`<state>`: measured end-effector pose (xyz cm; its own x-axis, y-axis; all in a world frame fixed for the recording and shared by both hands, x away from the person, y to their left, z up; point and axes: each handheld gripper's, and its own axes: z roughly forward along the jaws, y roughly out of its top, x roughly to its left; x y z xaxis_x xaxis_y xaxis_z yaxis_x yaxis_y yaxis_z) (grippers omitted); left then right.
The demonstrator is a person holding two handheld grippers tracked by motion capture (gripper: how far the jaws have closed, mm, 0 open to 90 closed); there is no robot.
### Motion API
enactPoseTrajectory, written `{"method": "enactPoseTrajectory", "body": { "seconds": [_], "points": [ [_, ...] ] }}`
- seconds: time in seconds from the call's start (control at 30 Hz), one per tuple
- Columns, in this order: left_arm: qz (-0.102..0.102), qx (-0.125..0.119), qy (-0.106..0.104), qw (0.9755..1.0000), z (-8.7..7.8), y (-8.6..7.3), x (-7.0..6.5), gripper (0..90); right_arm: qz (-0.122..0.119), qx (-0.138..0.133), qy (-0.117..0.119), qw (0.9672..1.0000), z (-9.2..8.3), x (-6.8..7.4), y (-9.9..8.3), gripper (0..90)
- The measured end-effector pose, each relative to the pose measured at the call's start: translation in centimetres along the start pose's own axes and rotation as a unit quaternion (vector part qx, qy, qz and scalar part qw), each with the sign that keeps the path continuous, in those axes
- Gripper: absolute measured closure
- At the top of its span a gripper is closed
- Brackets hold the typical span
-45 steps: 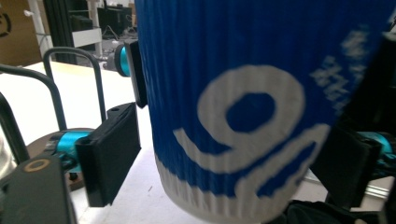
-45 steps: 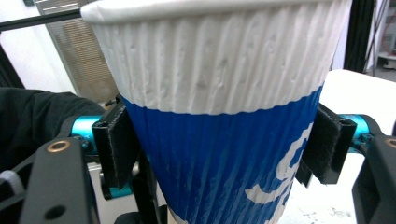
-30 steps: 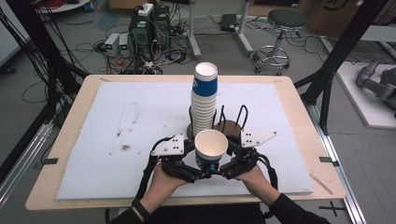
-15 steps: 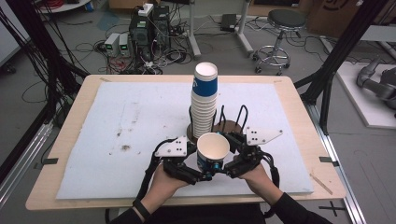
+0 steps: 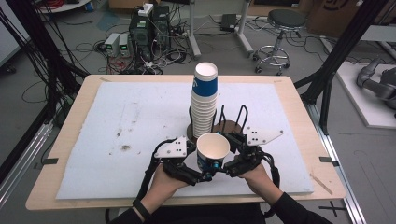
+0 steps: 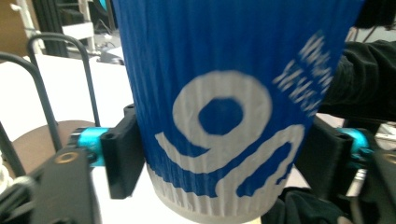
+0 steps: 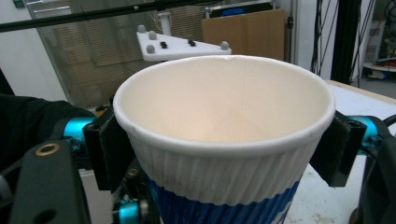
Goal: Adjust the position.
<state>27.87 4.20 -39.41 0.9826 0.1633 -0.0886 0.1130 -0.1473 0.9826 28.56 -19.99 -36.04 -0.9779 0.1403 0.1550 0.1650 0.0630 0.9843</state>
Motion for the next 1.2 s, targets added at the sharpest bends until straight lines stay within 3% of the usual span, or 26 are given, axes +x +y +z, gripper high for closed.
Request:
{"method": "enactPoseTrajectory", "body": {
  "seconds": [0.13,0.4,0.73,0.97,1.13,1.2],
  "points": [
    [0.002,-0.002,0.011,0.9999,-0.2,0.1,0.0,18.0,0.001,0.000,-0.005,1.0000,-0.2,-0.1,0.0,20.4],
    [-0.001,-0.004,0.026,0.9997,-1.2,0.4,0.2,17.3,-0.005,0.001,-0.019,0.9998,-0.8,-0.5,0.1,20.4],
    [0.001,-0.012,0.059,0.9982,-4.0,0.6,0.6,16.5,-0.012,0.004,-0.046,0.9988,-2.3,-1.1,0.3,20.4],
    [0.016,-0.021,0.096,0.9950,-7.0,0.9,0.6,16.4,-0.016,-0.001,-0.070,0.9975,-3.5,-1.6,0.3,20.4],
    [0.028,-0.022,0.134,0.9903,-9.2,0.6,0.5,16.4,-0.013,-0.003,-0.085,0.9963,-4.1,-1.8,0.2,20.4],
    [0.038,-0.020,0.153,0.9873,-10.0,0.5,0.4,16.4,-0.009,-0.008,-0.090,0.9959,-4.3,-1.9,0.1,20.4]
  ]
}}
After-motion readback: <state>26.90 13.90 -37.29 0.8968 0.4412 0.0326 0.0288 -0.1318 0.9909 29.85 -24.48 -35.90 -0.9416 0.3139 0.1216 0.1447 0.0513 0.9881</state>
